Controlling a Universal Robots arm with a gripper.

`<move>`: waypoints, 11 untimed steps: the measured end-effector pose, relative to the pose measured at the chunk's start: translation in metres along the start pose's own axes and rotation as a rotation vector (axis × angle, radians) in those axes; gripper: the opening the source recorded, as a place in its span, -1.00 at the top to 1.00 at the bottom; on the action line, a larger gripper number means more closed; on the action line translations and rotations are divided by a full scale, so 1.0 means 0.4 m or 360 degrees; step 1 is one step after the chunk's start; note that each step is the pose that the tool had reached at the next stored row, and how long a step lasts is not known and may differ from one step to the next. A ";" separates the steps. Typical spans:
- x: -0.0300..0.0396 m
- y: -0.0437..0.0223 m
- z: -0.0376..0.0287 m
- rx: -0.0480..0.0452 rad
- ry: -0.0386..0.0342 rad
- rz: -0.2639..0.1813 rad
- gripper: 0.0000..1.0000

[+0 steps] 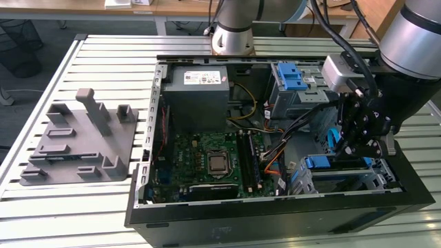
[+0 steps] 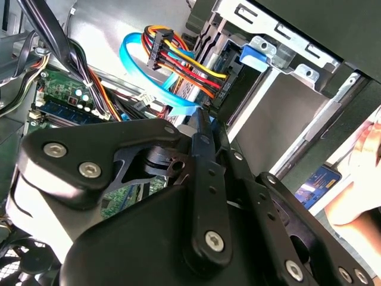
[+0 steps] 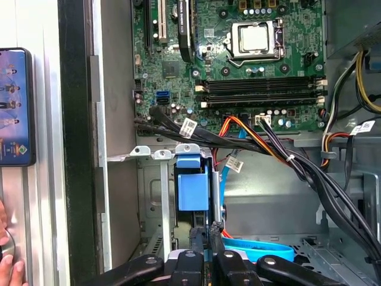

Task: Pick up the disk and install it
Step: 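Insert the second disk wire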

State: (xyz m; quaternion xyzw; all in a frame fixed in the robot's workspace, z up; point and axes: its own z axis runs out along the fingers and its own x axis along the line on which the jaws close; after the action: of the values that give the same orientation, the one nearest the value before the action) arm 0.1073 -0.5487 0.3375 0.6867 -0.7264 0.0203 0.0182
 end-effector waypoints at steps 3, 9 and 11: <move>0.001 0.000 0.001 0.0000 -0.0005 0.0000 0.69; 0.004 0.000 0.003 0.0000 -0.0005 0.0000 0.69; 0.005 0.000 0.004 0.0000 -0.0005 0.0000 0.69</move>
State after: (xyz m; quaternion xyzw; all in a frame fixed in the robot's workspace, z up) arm 0.1073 -0.5508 0.3359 0.6867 -0.7265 0.0191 0.0170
